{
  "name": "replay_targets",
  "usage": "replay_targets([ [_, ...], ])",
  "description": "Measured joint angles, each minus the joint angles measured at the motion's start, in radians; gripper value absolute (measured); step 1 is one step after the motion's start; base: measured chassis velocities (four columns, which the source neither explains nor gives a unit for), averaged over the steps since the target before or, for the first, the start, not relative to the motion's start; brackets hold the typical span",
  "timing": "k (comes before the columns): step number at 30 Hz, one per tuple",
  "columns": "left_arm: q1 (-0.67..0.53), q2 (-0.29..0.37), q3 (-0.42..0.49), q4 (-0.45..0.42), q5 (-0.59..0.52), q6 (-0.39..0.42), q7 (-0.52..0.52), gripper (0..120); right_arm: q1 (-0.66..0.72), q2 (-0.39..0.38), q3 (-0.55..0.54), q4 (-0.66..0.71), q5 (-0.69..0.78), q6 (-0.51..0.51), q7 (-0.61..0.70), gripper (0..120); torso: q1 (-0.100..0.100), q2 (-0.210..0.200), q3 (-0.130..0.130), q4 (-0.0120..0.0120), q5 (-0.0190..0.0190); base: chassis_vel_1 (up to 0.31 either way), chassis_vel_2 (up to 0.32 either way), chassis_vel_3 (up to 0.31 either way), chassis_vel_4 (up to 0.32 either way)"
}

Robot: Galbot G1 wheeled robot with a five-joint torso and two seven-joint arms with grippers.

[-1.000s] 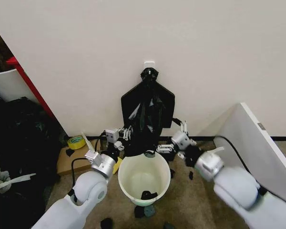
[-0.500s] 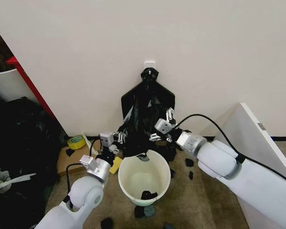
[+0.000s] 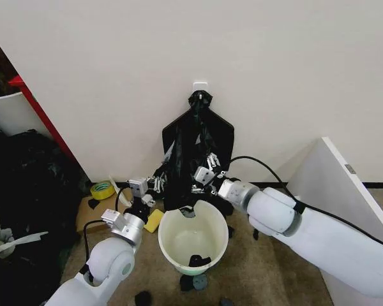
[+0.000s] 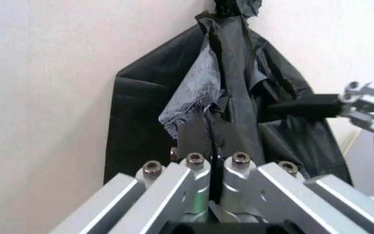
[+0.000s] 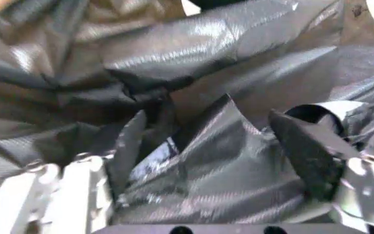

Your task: Place the garbage bag over the trash bin.

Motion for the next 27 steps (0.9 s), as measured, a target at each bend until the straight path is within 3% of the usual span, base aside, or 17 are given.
replay_targets([
  [1,0.0,0.0,0.0,0.0,0.0,0.0,0.0,0,0.0,0.0,0.0,0.0,0.0,0.0,0.0,70,0.0,0.0,0.0,0.0,0.0,0.0,0.0,0.0,0.0],
  [5,0.008,0.0,-0.015,-0.015,0.001,0.0,0.0,0,0.013,-0.013,-0.016,0.001,-0.039,-0.052,0.013,50,0.0,0.0,0.0,-0.0001,0.0,0.0,0.0,0.0,0.0],
  [19,0.021,0.001,-0.025,-0.042,0.001,0.0,-0.001,0,0.019,-0.033,-0.032,0.014,0.003,-0.182,0.06,0,0.0,0.0,0.0,-0.0001,0.0,0.0,0.0,0.0,0.0],
  [23,0.025,0.002,-0.034,-0.046,0.001,0.0,-0.001,0,0.007,-0.035,-0.015,0.022,0.02,-0.188,0.074,0,0.0,0.0,0.0,0.0,0.0,0.0,0.0,0.0,0.0],
  [27,0.026,0.0,-0.041,-0.045,-0.002,0.0,-0.004,0,-0.065,-0.044,0.074,0.046,0.087,-0.144,0.102,0,0.0,0.0,0.0,-0.0001,0.0001,0.0,0.0,0.0,0.0],
])
